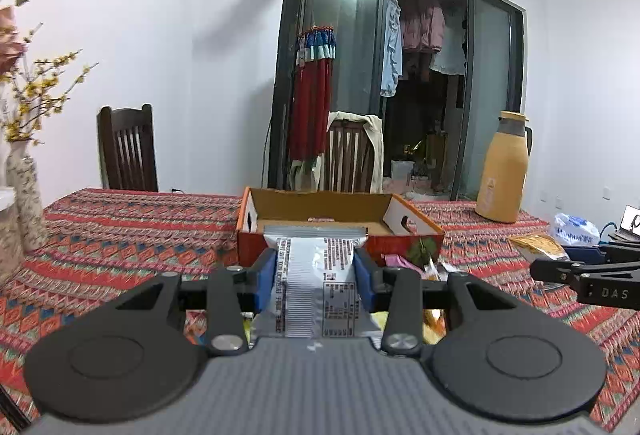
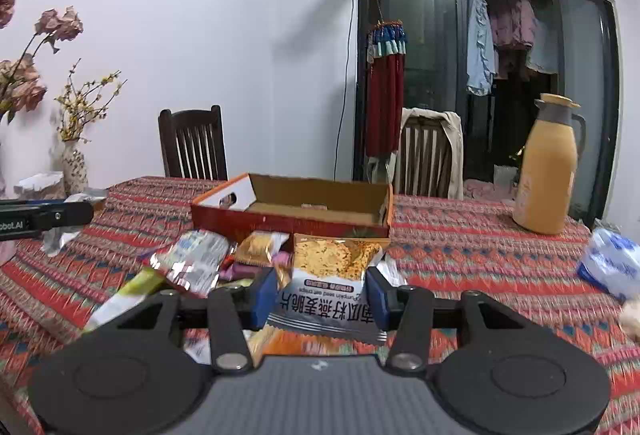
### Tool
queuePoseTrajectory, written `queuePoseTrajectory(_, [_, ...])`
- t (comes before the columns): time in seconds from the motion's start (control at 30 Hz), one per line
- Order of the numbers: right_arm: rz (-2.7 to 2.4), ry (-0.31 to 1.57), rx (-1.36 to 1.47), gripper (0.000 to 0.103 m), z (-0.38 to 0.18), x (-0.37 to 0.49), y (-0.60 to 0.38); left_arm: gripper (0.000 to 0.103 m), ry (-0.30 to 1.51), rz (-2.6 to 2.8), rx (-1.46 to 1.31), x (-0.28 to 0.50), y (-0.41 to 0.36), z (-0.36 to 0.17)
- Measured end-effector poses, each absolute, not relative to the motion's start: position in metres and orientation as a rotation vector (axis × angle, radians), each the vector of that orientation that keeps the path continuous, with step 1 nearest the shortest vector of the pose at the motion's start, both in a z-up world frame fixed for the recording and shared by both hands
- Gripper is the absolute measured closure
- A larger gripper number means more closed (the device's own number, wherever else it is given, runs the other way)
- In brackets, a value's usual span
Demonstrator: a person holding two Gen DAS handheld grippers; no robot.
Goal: Organize snacks
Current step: 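Carry both held packets up and over into the cardboard box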
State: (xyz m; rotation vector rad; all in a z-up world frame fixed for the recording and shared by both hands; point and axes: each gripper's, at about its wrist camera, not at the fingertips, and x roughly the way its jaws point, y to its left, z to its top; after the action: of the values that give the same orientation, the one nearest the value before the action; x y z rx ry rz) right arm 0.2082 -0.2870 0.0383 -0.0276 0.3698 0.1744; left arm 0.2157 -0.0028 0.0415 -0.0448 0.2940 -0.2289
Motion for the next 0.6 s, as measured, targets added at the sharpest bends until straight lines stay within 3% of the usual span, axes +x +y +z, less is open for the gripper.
queuePoseTrajectory(0.6, [0.201,0.381,0.014,0.056,0.068,0.413,-0.286,0.061,0.258,-0.186,-0.084,0.399,0.001,0.081])
